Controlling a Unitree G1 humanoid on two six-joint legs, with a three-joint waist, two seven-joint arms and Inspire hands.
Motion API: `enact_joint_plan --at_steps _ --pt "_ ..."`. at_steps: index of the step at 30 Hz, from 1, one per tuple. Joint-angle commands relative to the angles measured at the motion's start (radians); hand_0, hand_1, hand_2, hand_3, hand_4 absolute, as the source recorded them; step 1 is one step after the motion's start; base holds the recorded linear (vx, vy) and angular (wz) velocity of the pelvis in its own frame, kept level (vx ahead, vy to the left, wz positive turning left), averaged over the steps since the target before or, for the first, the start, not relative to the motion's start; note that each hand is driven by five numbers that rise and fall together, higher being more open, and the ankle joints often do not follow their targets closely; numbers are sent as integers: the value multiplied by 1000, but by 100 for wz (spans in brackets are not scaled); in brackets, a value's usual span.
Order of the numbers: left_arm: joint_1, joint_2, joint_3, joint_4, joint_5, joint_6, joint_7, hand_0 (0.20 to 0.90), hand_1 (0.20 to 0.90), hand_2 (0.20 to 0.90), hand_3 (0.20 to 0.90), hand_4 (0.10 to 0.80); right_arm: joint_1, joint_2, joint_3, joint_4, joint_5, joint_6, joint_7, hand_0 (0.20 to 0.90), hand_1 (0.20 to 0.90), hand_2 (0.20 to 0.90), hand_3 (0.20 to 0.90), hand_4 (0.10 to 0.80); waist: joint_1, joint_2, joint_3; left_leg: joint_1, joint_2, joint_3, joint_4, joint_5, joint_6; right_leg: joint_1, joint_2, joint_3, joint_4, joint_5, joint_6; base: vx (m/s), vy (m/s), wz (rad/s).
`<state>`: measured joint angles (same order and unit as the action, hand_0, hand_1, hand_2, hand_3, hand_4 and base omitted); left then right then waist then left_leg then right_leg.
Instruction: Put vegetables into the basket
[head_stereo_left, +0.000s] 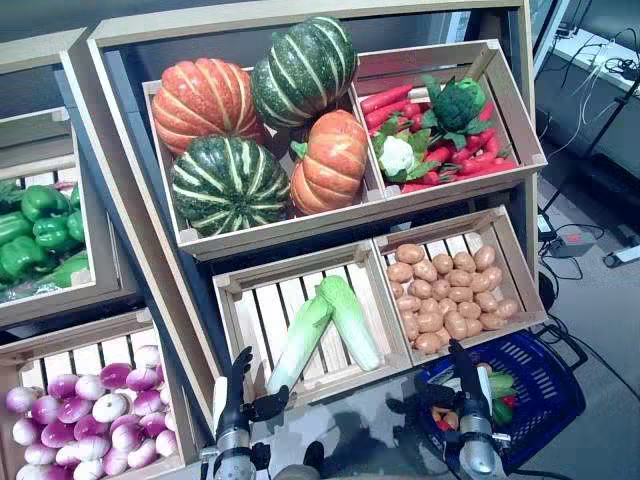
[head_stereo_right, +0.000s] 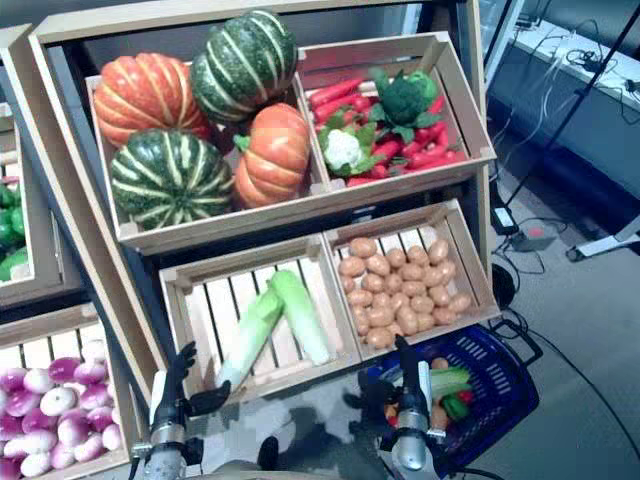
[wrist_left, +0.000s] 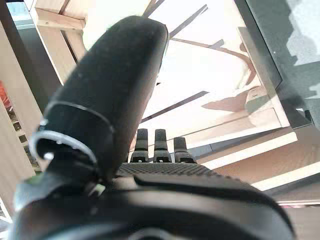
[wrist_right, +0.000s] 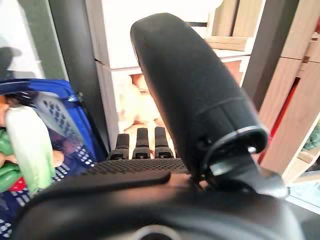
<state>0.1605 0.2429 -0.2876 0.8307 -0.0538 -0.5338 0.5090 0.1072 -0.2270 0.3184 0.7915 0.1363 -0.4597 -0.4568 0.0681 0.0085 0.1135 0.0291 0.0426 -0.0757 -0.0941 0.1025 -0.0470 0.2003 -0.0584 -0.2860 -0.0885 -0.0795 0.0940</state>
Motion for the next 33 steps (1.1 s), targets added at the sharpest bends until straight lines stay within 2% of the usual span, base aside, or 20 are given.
enact_joint_plan --at_steps 1,6,11,19,25,33 --pt "-124 16 17 -13 -12 -54 27 900 900 900 900 800 -89 -4 -21 -67 58 -71 21 900 900 900 900 800 3 -32 16 83 -50 65 9 -87 32 -61 -49 56 5 138 -21 0 0 0" --pt "-119 14 18 -12 -27 -77 -26 900 900 900 900 800 -90 -5 -18 -65 62 -75 17 900 900 900 900 800 5 -30 18 83 -50 65 9 -86 32 -61 -49 54 4 139 -20 0 0 0" --pt "-115 22 2 -37 -9 -62 -26 900 900 900 900 800 -88 -12 -17 -81 39 -49 -33 900 900 900 900 800 2 -30 18 83 -50 66 7 -86 32 -63 -49 57 5 141 -19 0 0 0" --pt "-141 53 0 -76 24 -81 -14 900 900 900 900 800 -94 -15 -50 -110 166 -75 25 900 900 900 900 800 -11 -19 25 84 -50 73 10 -88 32 -68 -49 69 10 139 -20 -1 9 0" --pt "-165 83 29 -149 45 -116 26 900 900 900 900 800 -92 -20 -68 -105 155 -75 10 900 900 900 900 800 -17 -12 14 91 -50 75 7 -91 30 -61 -50 76 6 136 -21 11 18 -1" --pt "-202 102 65 -175 19 -88 9 900 900 900 900 800 -84 -25 -74 -152 147 -49 16 900 900 900 900 800 -36 -7 5 100 -49 87 10 -94 29 -59 -48 95 8 135 -23 13 23 -2"
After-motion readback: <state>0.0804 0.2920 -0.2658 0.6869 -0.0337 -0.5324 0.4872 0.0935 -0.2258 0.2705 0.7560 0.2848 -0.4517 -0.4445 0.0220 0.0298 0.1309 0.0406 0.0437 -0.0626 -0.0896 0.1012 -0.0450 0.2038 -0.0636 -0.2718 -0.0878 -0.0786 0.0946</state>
